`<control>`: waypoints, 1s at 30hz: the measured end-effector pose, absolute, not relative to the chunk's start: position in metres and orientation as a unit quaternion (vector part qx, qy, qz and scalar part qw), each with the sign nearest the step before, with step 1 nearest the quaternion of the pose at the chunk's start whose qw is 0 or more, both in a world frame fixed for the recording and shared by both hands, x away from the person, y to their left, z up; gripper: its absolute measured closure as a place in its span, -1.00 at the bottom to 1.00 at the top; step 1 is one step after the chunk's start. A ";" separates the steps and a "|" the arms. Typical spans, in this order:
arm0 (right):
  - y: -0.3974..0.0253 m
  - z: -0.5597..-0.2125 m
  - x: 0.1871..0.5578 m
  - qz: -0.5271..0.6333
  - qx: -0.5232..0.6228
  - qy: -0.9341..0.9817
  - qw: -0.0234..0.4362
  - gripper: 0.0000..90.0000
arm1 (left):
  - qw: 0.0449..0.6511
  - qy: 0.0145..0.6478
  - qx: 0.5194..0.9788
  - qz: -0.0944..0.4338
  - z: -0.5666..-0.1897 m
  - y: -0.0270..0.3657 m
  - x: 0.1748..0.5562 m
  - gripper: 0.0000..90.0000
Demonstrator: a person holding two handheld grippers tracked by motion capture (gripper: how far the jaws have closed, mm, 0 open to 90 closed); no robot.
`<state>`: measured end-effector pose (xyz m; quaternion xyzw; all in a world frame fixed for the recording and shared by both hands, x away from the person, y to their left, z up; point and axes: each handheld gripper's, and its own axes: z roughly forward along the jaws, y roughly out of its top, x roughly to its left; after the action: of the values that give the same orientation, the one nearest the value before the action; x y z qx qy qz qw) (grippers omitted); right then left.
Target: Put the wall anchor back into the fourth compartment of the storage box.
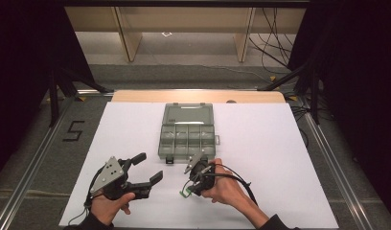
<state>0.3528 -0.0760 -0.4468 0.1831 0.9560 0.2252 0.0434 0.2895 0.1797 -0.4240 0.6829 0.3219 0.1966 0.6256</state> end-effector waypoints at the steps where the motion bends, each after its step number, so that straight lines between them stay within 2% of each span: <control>1: -0.076 -0.447 0.353 0.225 0.183 0.956 0.043 0.39 | 0.626 0.322 0.683 0.197 -0.424 0.180 0.289 -0.64; 16: -0.064 -0.459 0.358 0.185 0.170 0.968 0.019 0.62 | 0.627 0.321 0.682 0.196 -0.424 0.180 0.289 -0.64; 24: -0.061 -0.462 0.363 0.165 0.168 0.972 0.021 0.81 | 0.627 0.320 0.682 0.197 -0.423 0.180 0.289 -0.63; 30: -0.056 -0.461 0.364 0.153 0.159 0.975 0.017 0.87 | 0.628 0.320 0.682 0.197 -0.423 0.180 0.289 -0.63</control>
<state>0.3642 -0.0559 -0.4613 0.1594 0.9751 0.1529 0.0171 0.2891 0.1801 -0.4233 0.6818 0.3202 0.1971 0.6275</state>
